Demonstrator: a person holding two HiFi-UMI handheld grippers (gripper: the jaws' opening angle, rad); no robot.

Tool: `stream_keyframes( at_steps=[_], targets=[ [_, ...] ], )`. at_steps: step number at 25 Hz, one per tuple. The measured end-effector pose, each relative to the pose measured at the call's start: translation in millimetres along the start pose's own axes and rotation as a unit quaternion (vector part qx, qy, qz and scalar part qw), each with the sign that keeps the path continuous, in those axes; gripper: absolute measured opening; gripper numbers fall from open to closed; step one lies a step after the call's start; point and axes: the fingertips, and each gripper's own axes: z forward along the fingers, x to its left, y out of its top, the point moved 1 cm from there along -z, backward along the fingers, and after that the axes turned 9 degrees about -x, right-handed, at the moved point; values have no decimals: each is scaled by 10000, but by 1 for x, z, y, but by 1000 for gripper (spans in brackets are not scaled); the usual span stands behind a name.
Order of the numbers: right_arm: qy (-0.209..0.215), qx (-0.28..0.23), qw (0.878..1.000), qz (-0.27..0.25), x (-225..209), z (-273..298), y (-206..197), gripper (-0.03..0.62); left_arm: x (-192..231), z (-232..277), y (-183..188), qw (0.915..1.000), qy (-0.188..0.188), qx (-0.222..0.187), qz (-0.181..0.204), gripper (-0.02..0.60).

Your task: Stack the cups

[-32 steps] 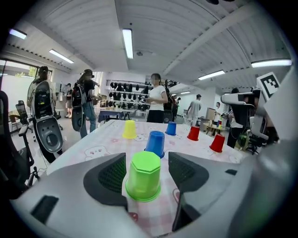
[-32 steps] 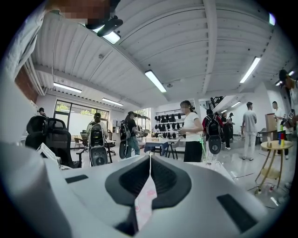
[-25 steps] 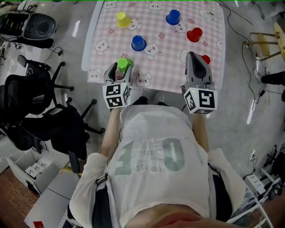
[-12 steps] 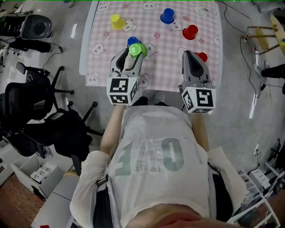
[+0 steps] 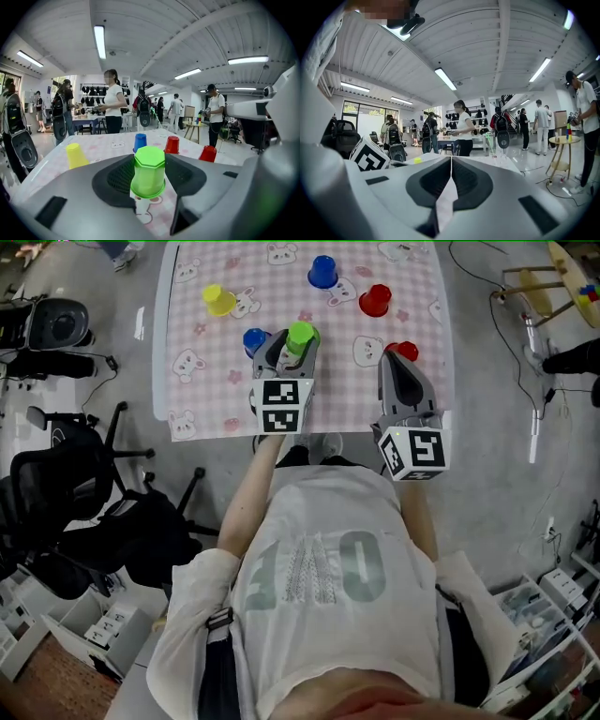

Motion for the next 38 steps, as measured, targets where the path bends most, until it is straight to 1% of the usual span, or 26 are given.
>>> stream_keyframes(
  at_steps=[3, 8, 17, 20, 22, 26, 29, 32, 34, 36, 38],
  targets=[
    [-97, 59, 9999, 4, -8, -2, -3, 29, 3, 9, -10, 9999, 34, 131, 42, 221],
    [-169, 138, 9998, 2, -14, -2, -5, 29, 12, 15, -31, 9990, 152, 381, -154, 221],
    [-170, 189, 9997, -17, -8, -1, -8, 29, 18, 15, -45, 9989, 147, 416, -168, 221],
    [-157, 203, 9997, 4, -10, 1, -9, 29, 17, 18, -44, 9990, 157, 399, -101, 221],
    [-127, 207, 9997, -2, -10, 3, -9, 29, 15, 18, -39, 9992, 163, 342, -124, 224],
    [-42, 155, 9999, -43, -7, 5, -7, 29, 11, 11, -16, 9997, 167, 17, -173, 252],
    [-74, 130, 9999, 18, -2, 3, -7, 29, 0, -3, 18, 9990, 81, -427, -70, 252],
    [-116, -39, 9999, -31, -5, 2, 3, 29, -19, -12, 62, 9950, -159, -980, 127, 252],
    [-188, -173, 9996, -69, -9, -2, 13, 29, -31, -19, 86, 9910, -257, -1311, 88, 252],
    [-324, -202, 9993, -43, -16, -10, 16, 29, -42, -24, 100, 9877, -391, -1515, 7, 252],
    [-461, -230, 9987, -21, -24, -17, 17, 29, -51, -24, 107, 9858, -534, -1591, 6, 252]
  ],
)
